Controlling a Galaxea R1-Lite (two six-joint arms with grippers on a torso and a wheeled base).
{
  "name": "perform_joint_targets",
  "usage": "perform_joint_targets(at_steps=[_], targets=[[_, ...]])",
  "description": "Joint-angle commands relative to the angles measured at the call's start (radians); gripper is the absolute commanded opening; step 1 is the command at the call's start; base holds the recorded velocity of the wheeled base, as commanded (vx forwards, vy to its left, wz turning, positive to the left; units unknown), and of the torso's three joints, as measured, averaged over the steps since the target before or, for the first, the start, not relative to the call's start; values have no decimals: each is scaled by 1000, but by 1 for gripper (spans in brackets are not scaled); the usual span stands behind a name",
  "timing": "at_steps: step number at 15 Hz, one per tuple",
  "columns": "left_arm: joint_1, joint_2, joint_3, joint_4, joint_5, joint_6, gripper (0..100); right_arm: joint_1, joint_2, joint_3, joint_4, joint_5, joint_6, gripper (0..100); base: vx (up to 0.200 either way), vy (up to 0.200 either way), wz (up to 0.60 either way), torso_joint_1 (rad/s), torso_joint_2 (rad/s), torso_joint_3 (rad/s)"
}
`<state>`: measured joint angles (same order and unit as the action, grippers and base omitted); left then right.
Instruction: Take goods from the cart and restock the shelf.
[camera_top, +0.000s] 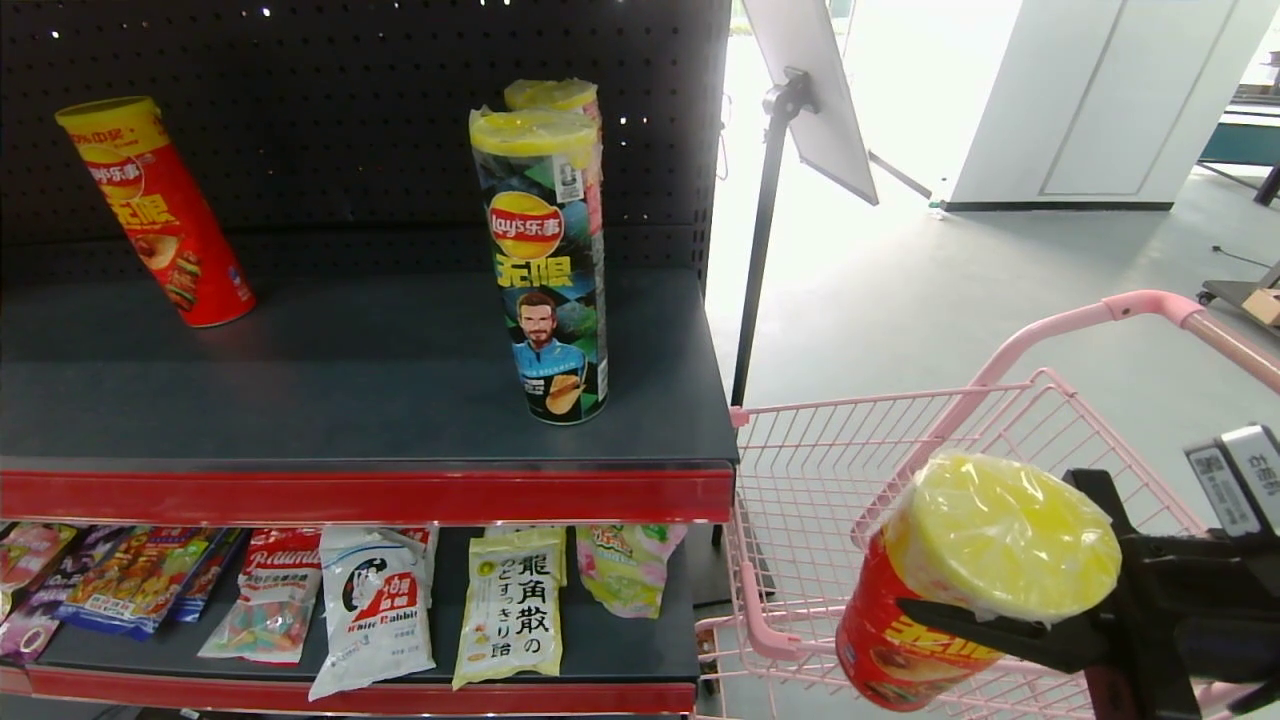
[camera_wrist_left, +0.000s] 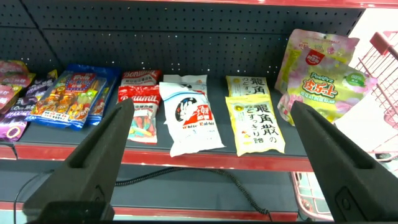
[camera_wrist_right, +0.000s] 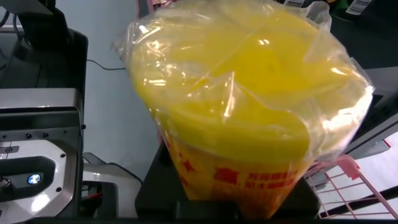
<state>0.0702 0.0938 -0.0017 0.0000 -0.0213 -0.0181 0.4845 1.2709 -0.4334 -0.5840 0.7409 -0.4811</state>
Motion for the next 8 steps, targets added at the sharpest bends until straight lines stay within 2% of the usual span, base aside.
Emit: perform_joint_targets(at_steps=[1, 8], targets=[[0, 0, 0, 0, 0, 0, 100, 0, -1, 4, 0, 0, -1, 0, 0, 0, 0, 0, 0, 0], [0, 0, 0, 0, 0, 0, 100, 0, -1, -2, 0, -1, 1, 0, 0, 0, 0, 0, 0, 0]])
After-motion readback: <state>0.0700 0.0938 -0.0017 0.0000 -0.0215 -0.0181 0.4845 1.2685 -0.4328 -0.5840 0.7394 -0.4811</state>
